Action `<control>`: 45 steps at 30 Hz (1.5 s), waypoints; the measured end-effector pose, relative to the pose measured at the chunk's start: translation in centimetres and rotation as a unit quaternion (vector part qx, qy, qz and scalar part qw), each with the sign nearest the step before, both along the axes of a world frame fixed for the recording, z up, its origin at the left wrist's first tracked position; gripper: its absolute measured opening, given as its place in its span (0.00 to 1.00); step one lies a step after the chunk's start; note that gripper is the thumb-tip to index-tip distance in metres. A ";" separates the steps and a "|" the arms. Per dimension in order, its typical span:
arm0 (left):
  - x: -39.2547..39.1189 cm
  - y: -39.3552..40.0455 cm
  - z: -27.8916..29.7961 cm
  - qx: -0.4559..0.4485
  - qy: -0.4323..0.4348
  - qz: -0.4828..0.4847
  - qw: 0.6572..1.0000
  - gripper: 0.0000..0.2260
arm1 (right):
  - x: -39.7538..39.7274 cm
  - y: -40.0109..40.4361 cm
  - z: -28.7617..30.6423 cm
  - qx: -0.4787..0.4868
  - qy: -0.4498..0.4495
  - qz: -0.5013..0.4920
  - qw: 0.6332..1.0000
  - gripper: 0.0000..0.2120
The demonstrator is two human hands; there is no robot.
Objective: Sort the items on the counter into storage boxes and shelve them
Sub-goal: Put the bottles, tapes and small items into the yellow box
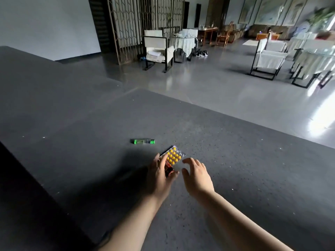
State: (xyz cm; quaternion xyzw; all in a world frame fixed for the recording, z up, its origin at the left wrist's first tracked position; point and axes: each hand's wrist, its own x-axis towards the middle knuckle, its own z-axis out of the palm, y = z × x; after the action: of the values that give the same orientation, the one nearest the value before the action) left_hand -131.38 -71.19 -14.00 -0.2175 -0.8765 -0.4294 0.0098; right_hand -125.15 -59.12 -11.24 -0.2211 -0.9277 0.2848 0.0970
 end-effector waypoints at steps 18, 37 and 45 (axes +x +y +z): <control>-1.4 -0.9 -2.2 0.125 0.050 0.170 0.976 0.22 | -7.2 2.5 -2.1 0.155 -0.079 0.171 0.970 0.36; 10.4 10.1 9.7 0.243 0.153 -0.118 0.950 0.19 | 13.8 7.9 8.8 0.054 0.173 -0.219 0.959 0.27; 23.0 19.2 14.0 0.298 0.100 -0.272 0.910 0.19 | 28.3 15.0 12.7 0.121 0.200 -0.340 0.911 0.26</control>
State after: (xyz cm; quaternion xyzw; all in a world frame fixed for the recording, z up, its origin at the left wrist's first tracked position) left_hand -108.34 -51.97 -0.02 -0.4762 -0.6091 -0.6327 0.0443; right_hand -96.84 -44.10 1.50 -0.4485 -0.7847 0.1586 0.3975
